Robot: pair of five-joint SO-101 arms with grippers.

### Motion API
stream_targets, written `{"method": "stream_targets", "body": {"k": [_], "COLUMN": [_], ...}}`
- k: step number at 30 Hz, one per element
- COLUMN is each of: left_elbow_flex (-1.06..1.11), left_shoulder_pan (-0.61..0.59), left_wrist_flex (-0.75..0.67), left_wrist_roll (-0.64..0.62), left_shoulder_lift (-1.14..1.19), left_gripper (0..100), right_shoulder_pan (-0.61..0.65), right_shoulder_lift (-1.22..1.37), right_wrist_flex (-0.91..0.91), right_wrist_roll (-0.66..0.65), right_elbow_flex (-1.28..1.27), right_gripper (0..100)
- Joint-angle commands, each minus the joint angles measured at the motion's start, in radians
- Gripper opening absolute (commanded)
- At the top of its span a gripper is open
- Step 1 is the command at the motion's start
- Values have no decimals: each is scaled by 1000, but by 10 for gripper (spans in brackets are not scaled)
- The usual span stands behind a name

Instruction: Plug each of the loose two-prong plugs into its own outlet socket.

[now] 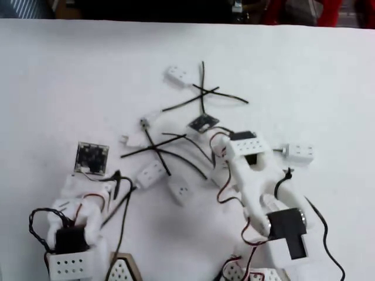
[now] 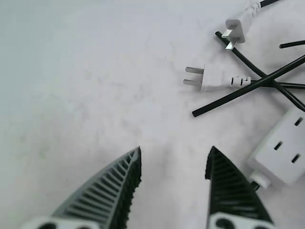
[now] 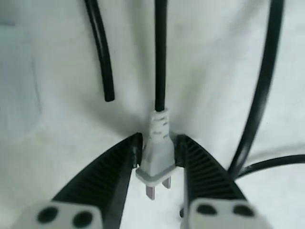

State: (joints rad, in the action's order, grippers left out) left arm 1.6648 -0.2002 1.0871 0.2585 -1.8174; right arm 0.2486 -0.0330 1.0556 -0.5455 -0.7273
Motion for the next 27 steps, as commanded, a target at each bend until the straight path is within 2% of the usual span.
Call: {"method": "stream_targets", "body": {"k": [1, 5, 11, 15, 19, 27], "left_elbow_flex": [-6, -6, -6, -6, -6, -6], "left_shoulder_pan": [-5, -5, -5, -5, -5, -5], "left_wrist_flex": [-23, -23, -23, -23, -23, -23], "left_wrist_roll": [12, 12, 12, 12, 12, 12], "left_shoulder_lift": [-4, -4, -4, -4, -4, -4], "left_gripper": [229, 229, 229, 229, 229, 229], "right_shoulder_pan": [-2, -5, -2, -5, -5, -5], "right_shoulder_lift": [4, -30, -38, -39, -45, -36], "right_wrist_flex": [-15, -12, 47, 142, 170, 168], "right_wrist_roll": [-2, -52, -71, -69, -69, -71], "right_elbow_flex": [12, 11, 34, 80, 112, 107], "right_gripper": [61, 17, 30, 103, 61, 63]}}
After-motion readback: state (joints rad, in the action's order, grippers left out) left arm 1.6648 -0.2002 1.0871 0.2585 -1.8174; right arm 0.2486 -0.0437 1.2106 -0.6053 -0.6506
